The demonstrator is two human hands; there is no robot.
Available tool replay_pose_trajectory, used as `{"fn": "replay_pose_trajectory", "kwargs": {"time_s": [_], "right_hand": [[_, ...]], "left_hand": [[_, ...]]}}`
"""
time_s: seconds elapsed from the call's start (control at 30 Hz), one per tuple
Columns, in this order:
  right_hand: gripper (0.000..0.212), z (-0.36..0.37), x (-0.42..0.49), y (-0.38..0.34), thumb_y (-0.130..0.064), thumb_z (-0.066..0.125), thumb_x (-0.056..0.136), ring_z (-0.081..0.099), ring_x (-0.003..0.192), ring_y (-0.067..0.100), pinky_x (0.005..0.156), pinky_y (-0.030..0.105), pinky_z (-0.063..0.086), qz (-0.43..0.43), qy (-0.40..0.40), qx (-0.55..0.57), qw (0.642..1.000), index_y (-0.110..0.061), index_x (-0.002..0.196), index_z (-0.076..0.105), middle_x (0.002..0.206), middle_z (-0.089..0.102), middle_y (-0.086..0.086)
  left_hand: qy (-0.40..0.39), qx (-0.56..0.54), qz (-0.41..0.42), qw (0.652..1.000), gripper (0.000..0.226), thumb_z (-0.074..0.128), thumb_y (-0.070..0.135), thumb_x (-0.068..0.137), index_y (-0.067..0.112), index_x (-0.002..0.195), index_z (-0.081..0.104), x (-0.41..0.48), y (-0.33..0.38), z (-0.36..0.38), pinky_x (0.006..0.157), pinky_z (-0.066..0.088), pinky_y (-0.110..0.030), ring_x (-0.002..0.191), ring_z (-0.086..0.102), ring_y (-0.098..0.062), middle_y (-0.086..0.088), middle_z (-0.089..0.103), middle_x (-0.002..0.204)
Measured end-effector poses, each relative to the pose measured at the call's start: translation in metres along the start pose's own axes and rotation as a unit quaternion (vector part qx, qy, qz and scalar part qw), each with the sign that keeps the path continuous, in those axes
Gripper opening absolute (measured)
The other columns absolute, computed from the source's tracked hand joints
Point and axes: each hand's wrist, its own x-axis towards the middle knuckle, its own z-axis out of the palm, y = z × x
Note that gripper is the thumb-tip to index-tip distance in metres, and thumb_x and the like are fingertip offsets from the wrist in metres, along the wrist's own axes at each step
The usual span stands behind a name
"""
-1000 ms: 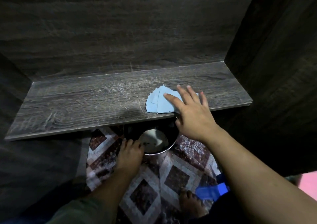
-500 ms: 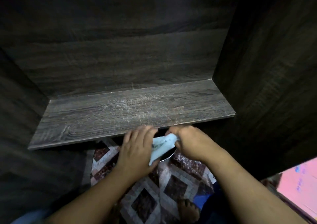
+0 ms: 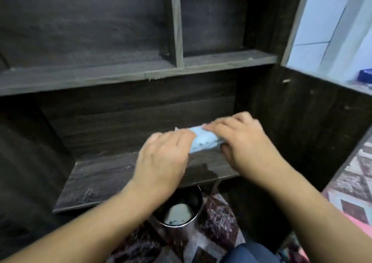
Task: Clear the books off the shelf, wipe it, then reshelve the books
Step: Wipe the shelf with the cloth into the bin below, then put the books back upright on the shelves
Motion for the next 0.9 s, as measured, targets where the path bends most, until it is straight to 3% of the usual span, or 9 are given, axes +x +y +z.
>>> {"fn": "replay_pose_trajectory", "kwargs": {"time_s": [0.2,0.37,0.43,0.5,0.57,0.6,0.67,0.73,0.9], "right_hand": [[0.039,-0.041,0.078,0.059,-0.016,0.044,0.089,0.047,0.077,0.031,0.066,0.041,0.047,-0.022,0.122,-0.027,0.992,-0.022,0.119,0.069,0.108,0.07,0.003],[0.041,-0.041,0.132,0.087,-0.017,0.039,0.091,0.052,0.091,0.038,0.07,0.035,0.048,0.045,0.232,-0.022,0.972,-0.02,0.12,0.068,0.118,0.066,0.01],[0.041,-0.029,0.141,0.104,-0.012,0.041,0.093,0.049,0.104,0.04,0.081,0.041,0.049,0.086,0.181,-0.027,0.979,-0.02,0.128,0.062,0.13,0.058,0.015],[0.054,-0.015,0.14,0.115,-0.005,0.043,0.091,0.042,0.122,0.039,0.101,0.045,0.04,0.125,0.032,0.0,0.992,-0.022,0.142,0.047,0.145,0.043,0.016],[0.071,-0.007,0.134,0.118,-0.005,0.047,0.085,0.034,0.135,0.036,0.113,0.044,0.026,0.151,-0.076,0.003,0.986,-0.021,0.151,0.028,0.154,0.03,0.013],[0.077,-0.007,0.13,0.115,-0.008,0.049,0.084,0.028,0.14,0.034,0.116,0.044,0.02,0.159,-0.094,-0.013,0.983,-0.021,0.153,0.02,0.157,0.023,0.012],[0.081,-0.01,0.119,0.108,-0.009,0.051,0.084,0.015,0.145,0.032,0.119,0.044,0.01,0.172,-0.097,-0.019,0.98,-0.02,0.154,0.011,0.16,0.012,0.011],[0.079,-0.017,0.1,0.097,-0.007,0.051,0.085,0.011,0.146,0.033,0.12,0.042,0.009,0.179,-0.061,-0.002,0.982,-0.015,0.154,0.013,0.16,0.011,0.013],[0.067,-0.032,0.006,0.059,-0.012,0.052,0.09,0.009,0.148,0.026,0.12,0.036,0.013,0.257,-0.065,0.093,0.96,-0.018,0.151,0.027,0.159,0.017,0.008]], "left_hand": [[0.086,0.041,0.024,0.995,0.011,0.06,0.008,0.085,0.01,0.094,0.066,0.101,-0.016,-0.023,0.061,0.052,-0.043,0.074,0.066,-0.031,-0.009,0.069,0.086],[0.123,0.085,0.039,0.988,0.009,0.06,0.001,0.083,0.006,0.09,0.063,0.176,-0.03,-0.018,0.047,0.044,-0.038,0.064,0.06,-0.03,-0.01,0.064,0.082],[0.059,0.079,0.033,0.995,0.017,0.056,0.002,0.086,0.006,0.101,0.063,0.188,-0.03,-0.007,0.055,0.048,-0.041,0.073,0.063,-0.034,-0.012,0.065,0.096],[-0.076,0.074,-0.008,0.994,0.032,0.048,0.007,0.092,0.008,0.124,0.053,0.189,-0.025,0.012,0.079,0.047,-0.044,0.1,0.061,-0.038,-0.014,0.059,0.123],[-0.198,0.084,-0.041,0.976,0.053,0.044,0.015,0.093,0.005,0.143,0.032,0.187,-0.021,0.029,0.104,0.034,-0.041,0.13,0.043,-0.036,-0.019,0.039,0.147],[-0.219,0.079,-0.053,0.971,0.063,0.044,0.018,0.092,0.003,0.149,0.022,0.185,-0.019,0.034,0.113,0.026,-0.04,0.14,0.03,-0.034,-0.021,0.026,0.154],[-0.226,0.067,-0.076,0.969,0.077,0.047,0.026,0.091,0.001,0.152,0.008,0.181,-0.013,0.038,0.12,0.015,-0.041,0.148,0.011,-0.032,-0.021,0.009,0.16],[-0.197,0.072,-0.084,0.974,0.085,0.052,0.031,0.089,0.002,0.153,0.003,0.171,-0.004,0.037,0.121,0.011,-0.043,0.148,0.004,-0.034,-0.02,0.004,0.16],[-0.126,-0.002,-0.044,0.991,0.079,0.063,0.031,0.083,0.009,0.15,0.028,0.105,0.049,0.027,0.115,0.024,-0.05,0.144,0.022,-0.037,-0.018,0.025,0.155]]}}
